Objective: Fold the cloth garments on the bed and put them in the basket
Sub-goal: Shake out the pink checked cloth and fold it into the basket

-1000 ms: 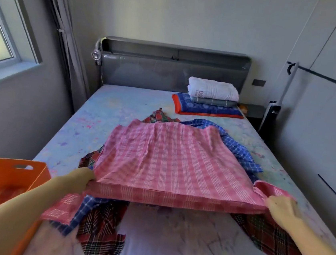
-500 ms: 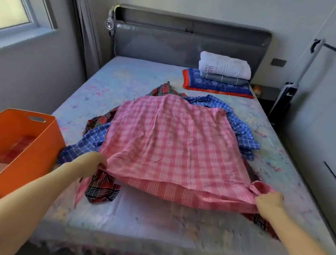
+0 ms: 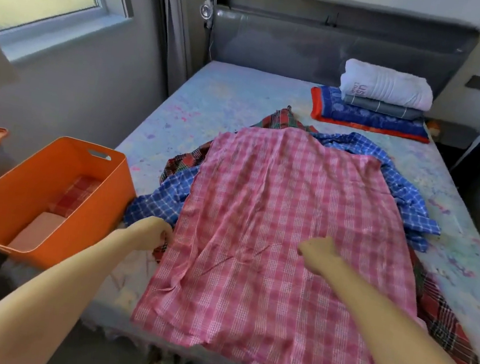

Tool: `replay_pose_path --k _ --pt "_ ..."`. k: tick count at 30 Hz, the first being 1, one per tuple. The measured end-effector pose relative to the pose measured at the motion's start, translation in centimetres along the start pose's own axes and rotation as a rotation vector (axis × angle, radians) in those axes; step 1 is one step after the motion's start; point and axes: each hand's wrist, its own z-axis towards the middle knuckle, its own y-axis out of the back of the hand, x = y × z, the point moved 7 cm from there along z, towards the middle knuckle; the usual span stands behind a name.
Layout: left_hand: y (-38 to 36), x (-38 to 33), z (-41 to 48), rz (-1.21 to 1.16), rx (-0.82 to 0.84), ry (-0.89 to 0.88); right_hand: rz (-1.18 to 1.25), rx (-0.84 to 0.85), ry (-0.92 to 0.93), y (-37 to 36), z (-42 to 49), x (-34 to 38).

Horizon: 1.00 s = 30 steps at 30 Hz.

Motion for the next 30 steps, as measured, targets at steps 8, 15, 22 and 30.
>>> replay_pose_path --k 8,15,22,30 --pt "6.0 7.6 10.4 -0.029 0.045 -0.066 0.011 -0.009 0.048 7.7 12.7 8.4" --pt "9.0 12.4 20.4 -0.163 -0.023 0.062 0.386 0.000 -0.035 10.1 22.3 10.4" --pt "11.4 15.3 33.7 -0.409 -0.201 0.232 0.752 -0.079 -0.190 11.7 35.2 8.8" --pt "12.5 17.3 52.1 -0.637 -0.300 0.300 0.800 -0.238 -0.218 13.6 53.8 7.3"
